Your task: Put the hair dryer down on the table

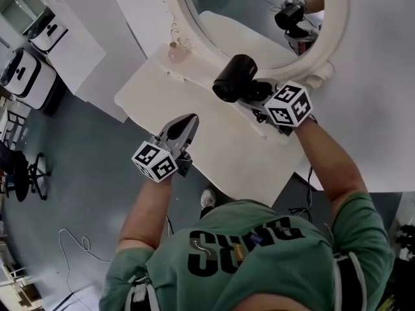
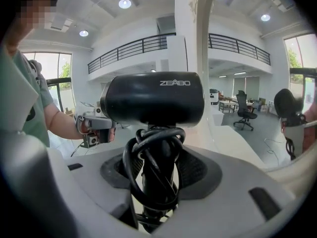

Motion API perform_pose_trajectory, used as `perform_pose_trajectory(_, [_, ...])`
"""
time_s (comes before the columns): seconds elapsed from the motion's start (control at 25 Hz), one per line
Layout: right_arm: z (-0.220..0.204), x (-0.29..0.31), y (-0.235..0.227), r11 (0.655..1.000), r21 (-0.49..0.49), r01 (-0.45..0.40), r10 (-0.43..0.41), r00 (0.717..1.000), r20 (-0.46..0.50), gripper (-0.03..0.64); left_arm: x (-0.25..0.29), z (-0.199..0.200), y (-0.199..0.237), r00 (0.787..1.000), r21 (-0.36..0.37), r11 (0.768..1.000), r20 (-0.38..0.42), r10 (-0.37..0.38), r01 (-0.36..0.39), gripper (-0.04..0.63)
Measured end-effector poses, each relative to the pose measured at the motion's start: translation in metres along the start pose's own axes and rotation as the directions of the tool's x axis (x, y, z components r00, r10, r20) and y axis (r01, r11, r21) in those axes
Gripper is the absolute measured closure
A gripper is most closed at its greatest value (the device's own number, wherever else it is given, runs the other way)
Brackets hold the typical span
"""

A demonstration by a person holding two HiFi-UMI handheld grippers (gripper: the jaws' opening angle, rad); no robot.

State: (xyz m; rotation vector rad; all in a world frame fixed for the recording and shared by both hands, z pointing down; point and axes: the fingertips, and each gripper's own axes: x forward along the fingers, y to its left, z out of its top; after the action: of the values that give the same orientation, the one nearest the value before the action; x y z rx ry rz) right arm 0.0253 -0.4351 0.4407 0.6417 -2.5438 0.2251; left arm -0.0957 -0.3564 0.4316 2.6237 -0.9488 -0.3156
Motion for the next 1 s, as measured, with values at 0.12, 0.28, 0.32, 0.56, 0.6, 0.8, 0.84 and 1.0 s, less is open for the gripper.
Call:
perform_pose_trajectory(0.12, [-0.017,0.053,-0.015,1.000,-0.010,-0.005,0.004,0.996,-0.092,0.404,0.001,-0.011,0.029,1.000,-0.020,1.000,-0.007,0.006,-0.006,0.584])
perform_pose_trajectory(0.28, [-0.044,0.113,-0.036,1.000,-0.028,-0.007,0.001,0.977,-0.211,0.405,0.001,-0.028,0.058,1.000,-0.040,0.999,-0.019,0.003,-0.004,0.584])
perform_pose_trajectory(0.32, [-0.052,0.125,-0.040,1.000,-0.031,-0.006,-0.002,0.971,-0.240,0.405,0.000,-0.033,0.064,1.000,-0.048,0.999,-0.022,0.002,-0.003,0.584])
perform_pose_trajectory(0.56, [-0.088,0.181,-0.071,1.000,-0.029,0.009,-0.019,0.928,-0.372,0.405,-0.004,-0.064,0.089,0.999,-0.076,0.997,-0.047,-0.012,0.009,0.584])
perform_pose_trajectory(0.6, [-0.093,0.186,-0.075,1.000,-0.026,0.013,-0.022,0.921,-0.388,0.405,-0.005,-0.068,0.091,0.999,-0.076,0.997,-0.052,-0.017,0.013,0.584])
perform_pose_trajectory(0.8, [-0.107,0.211,-0.095,0.998,-0.013,0.053,-0.053,0.884,-0.464,0.404,-0.010,-0.084,0.108,0.998,-0.106,0.994,-0.059,-0.017,0.010,0.584])
perform_pose_trajectory(0.84, [-0.109,0.215,-0.099,0.998,-0.010,0.065,-0.062,0.876,-0.479,0.403,-0.010,-0.087,0.111,0.998,-0.109,0.994,-0.060,-0.017,0.011,0.584])
perform_pose_trajectory(1.0, [-0.120,0.224,-0.108,0.994,0.007,0.105,-0.085,0.848,-0.523,0.403,-0.013,-0.092,0.114,0.998,-0.108,0.994,-0.063,-0.028,0.021,0.584])
